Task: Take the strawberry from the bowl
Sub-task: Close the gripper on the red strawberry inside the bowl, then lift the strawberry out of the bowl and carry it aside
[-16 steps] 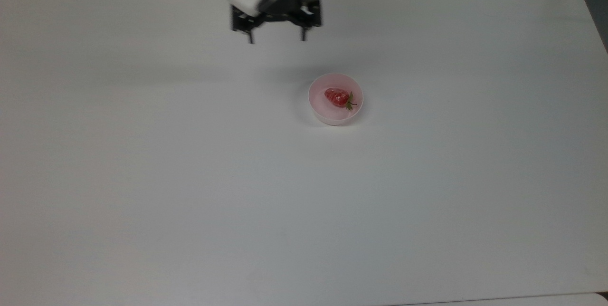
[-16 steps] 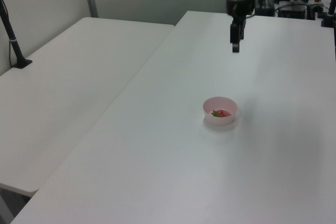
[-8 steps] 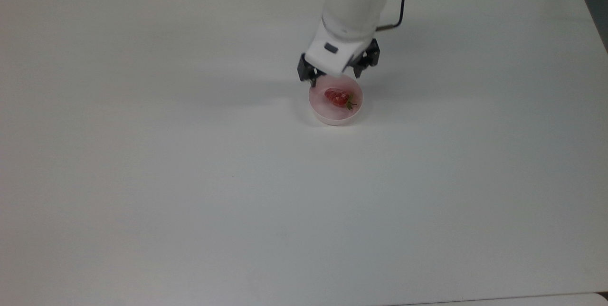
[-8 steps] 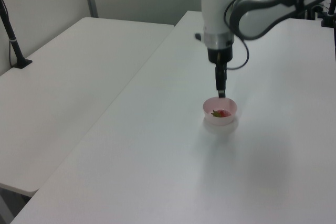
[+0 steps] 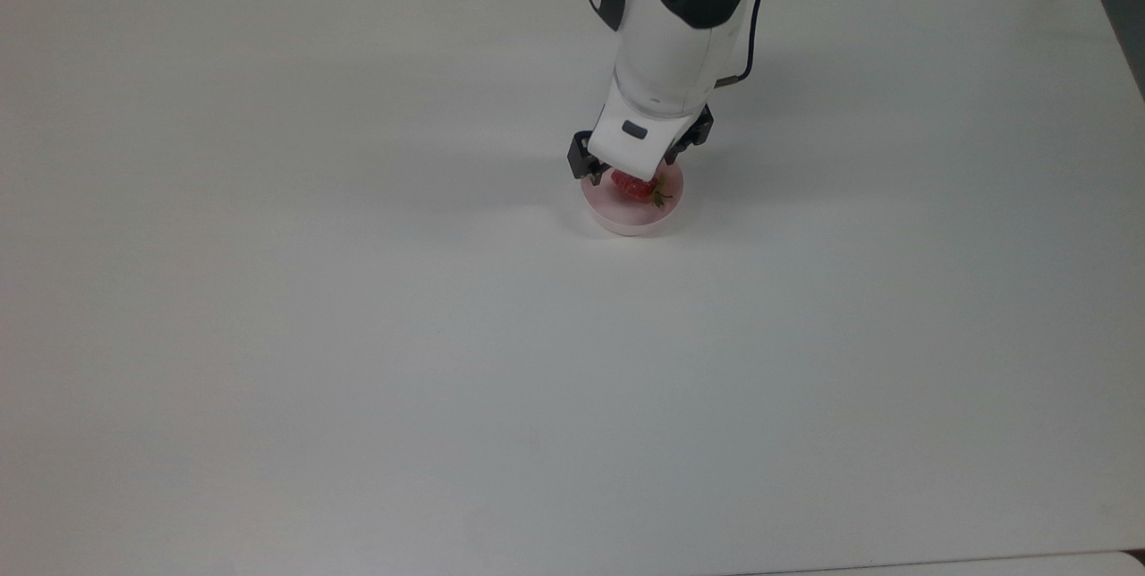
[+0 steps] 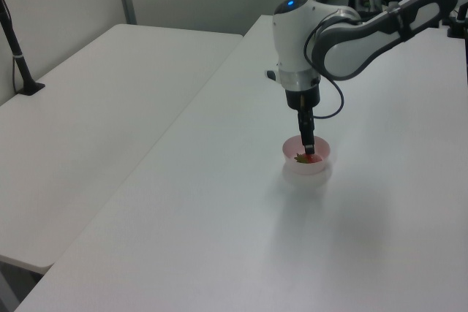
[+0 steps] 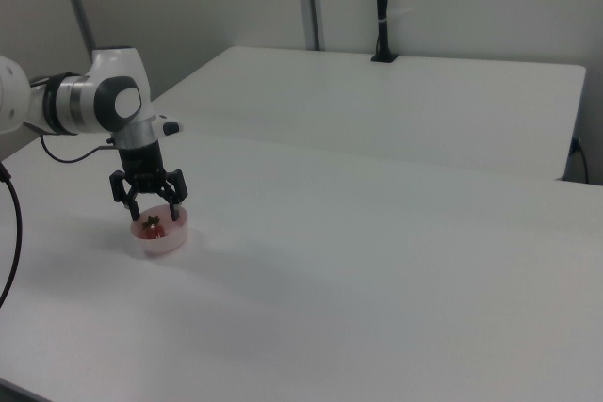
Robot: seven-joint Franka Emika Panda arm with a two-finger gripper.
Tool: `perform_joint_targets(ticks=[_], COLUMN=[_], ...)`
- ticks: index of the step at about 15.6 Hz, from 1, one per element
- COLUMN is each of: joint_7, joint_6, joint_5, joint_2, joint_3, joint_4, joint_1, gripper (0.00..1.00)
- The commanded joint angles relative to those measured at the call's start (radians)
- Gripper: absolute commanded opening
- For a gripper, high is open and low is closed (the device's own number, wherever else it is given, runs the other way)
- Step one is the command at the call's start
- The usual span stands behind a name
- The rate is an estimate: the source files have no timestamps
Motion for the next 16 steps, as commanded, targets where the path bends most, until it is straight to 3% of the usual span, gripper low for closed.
perform_joint_targets(ticks=[1, 6, 12, 16], joint_7=[-0.02, -0.02, -0.023, -0.018], joint_6=[0.035, 0.052, 0.092, 0.083], joint_5=[-0.032, -0.046, -0.051, -0.046], joint_2=[0.035, 0.057, 0.067, 0.046], joint_3=[-0.022, -0.02, -0.014, -0.014], joint_4=[0.003, 0.001, -0.002, 0.003], joint_1=[0.048, 0.048, 0.045, 0.037], gripper=[0.9, 0.8, 0.45, 0.41])
